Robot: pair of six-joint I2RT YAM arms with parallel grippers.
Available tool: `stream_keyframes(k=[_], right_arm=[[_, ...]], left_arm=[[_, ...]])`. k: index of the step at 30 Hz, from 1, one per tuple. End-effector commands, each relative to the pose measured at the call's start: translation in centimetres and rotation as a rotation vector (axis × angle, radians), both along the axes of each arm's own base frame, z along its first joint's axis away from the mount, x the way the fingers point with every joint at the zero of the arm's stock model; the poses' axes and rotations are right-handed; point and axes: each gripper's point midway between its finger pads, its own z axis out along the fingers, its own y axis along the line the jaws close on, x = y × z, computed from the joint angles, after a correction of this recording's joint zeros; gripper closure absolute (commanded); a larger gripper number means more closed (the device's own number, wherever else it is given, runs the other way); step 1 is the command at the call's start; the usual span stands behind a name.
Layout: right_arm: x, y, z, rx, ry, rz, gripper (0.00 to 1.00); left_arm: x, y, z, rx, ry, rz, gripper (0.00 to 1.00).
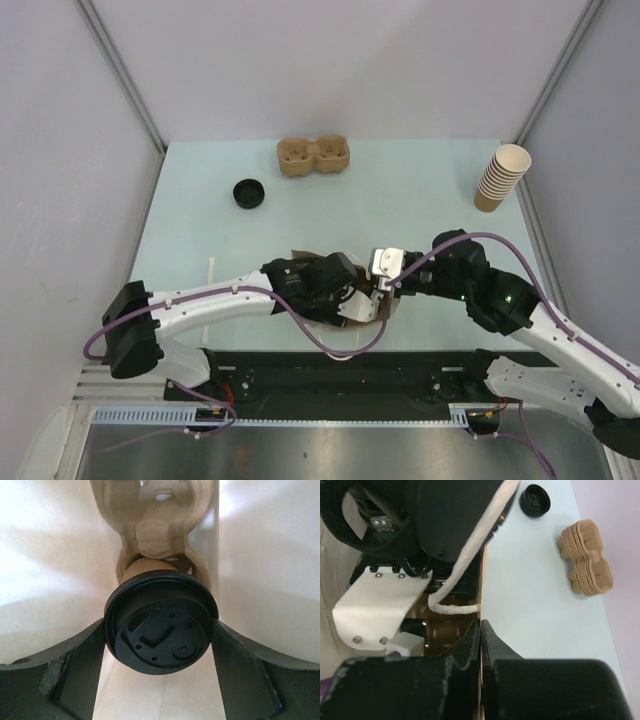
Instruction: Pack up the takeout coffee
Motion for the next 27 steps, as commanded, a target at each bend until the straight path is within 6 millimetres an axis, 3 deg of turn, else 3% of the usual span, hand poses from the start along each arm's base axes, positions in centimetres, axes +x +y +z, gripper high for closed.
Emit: stream_keyframes(k=[1,8,21,22,23,26,27], right_arm=[[0.3,0.4,4.2,0.131,-0.022,0.066,1.0],[1.4,0.0,3.5,0.121,0.007,0.078,1.0],[3.3,-0.4,2.3,0.105,0.037,0.065,1.0],[3.5,-0.5,2.3,0.105,0.037,0.062,1.0],[3.5,-0.5,2.2,0.103,0.039,0.063,1.0],[3.7,-0.6,2.1,0.1,0.037,0.061,1.0],[3.7,-0.7,2.1,0.096,0.034,0.061,1.0]], left_arm=[[-0.7,-0.3,-2.6,0.013,0.136,-0.039,1.0],[0.6,0.1,-4.1,0.018,0.185,-0.028,1.0],[0.9,0.2,-6.7,0.036,0.248,-0.04,0.99],[1.1,0.2,-6.6,0.032,0.247,-0.03,0.96],[1.2,0.1,-6.3,0.025,0.246,-0.028,0.86],[1.3,-0.5,-4.1,-0.021,0.242,-0.017,0.64],[1.5,-1.0,-3.0,-0.041,0.233,-0.021,0.61]])
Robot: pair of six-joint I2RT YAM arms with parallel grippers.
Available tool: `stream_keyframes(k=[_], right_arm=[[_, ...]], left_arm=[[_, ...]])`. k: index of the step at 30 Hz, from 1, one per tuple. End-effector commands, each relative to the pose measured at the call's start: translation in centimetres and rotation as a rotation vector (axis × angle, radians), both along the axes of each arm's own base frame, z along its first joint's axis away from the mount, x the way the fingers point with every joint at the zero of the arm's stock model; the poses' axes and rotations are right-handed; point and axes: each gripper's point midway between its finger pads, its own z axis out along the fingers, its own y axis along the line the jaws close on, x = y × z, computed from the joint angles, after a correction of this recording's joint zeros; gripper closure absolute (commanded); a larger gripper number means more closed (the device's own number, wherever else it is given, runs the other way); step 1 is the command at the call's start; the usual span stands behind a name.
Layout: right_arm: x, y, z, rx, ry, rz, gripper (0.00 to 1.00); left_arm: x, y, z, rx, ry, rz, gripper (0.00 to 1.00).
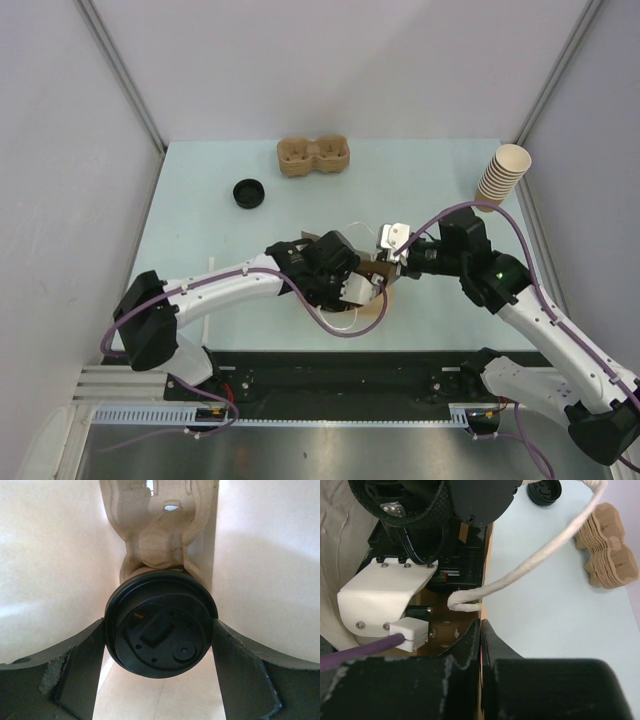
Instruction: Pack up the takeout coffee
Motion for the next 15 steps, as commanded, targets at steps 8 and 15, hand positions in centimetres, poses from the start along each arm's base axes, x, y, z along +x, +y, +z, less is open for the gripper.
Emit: stream_keyframes(k=[8,15], right_arm=[[-0.2,0.6,3.2,0.06,-0.076,0.057,1.0],[0.0,0.6,3.1,0.053,-0.081,0.05,1.0]], left_arm=[[-1.2,-1.1,3.3,-0.05,0.117,0.053,0.29],[-1.4,-1.2,4.4,-0.056,0.103,0.056,0.0]])
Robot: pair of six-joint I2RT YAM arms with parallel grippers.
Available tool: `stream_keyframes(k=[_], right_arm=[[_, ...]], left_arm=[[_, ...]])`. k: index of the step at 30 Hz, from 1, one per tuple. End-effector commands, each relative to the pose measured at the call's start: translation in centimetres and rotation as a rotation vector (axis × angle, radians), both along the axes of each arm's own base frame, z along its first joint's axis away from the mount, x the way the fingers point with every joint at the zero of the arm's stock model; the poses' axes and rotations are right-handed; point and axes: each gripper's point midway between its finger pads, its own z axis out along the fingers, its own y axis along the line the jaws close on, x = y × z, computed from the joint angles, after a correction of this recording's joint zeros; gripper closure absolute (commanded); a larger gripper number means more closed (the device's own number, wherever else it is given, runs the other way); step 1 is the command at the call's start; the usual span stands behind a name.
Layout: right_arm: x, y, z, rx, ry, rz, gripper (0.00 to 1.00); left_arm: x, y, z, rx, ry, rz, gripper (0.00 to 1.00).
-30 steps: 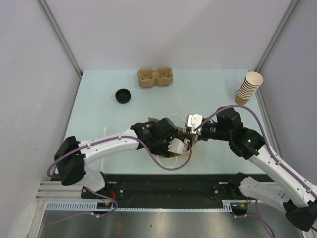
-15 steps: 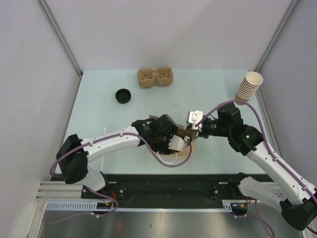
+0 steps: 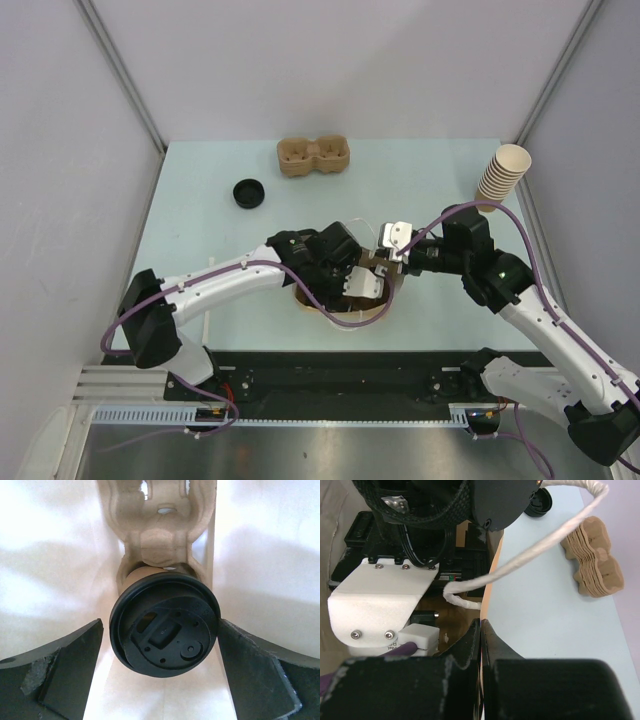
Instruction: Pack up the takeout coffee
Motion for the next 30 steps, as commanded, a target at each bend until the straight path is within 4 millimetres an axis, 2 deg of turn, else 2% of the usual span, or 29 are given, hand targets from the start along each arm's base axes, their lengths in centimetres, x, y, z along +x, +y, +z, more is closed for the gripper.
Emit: stream_keyframes(k=[1,9,21,30], right_arm=[[-0.2,0.4,1.9,0.034,-0.037,0.033,1.0],[0.2,0.3,1.7,0.037,-0.023,0.026,1.0],[0.7,0.0,1.3,0.036,-0.004,0.018,1.0],[1.3,-0.3,0.8,0.028,0.008,0.007,1.0]], left_arm=[[-0.2,-1.2,2.2,-0.062,-0.005,0.004,0.01],[-0.3,-1.6,4.6,-0.1,-0.076,-0.028,0.0],[-1.5,-1.7,7.9,-0.172,-0.08,-0.065,0.0],[-2.1,-2.2,13.1,-0.302,-0.1,-0.064,0.01]])
